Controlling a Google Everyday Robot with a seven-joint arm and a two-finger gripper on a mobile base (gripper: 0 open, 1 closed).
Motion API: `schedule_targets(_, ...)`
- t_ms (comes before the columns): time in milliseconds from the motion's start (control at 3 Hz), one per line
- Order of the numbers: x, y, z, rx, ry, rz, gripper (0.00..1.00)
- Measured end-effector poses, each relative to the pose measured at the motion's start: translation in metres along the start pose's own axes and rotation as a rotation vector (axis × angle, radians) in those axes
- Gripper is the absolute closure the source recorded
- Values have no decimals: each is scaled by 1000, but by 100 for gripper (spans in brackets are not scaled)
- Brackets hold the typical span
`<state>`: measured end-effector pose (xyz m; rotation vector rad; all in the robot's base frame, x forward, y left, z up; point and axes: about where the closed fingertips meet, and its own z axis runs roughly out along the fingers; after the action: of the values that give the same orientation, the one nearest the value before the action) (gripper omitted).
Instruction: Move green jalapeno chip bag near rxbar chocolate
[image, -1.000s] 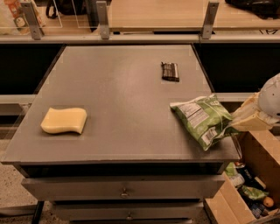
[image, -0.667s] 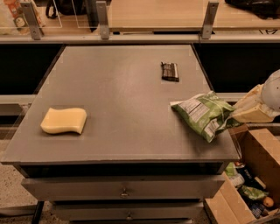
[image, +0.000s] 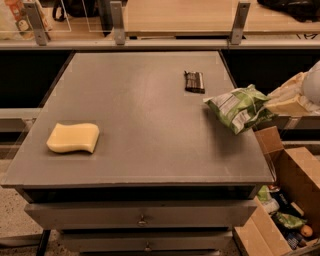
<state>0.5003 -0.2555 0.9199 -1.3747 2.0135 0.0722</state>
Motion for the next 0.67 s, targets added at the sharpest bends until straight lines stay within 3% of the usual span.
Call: schedule_targets(667, -28, -49, -3, 96, -117, -64, 100)
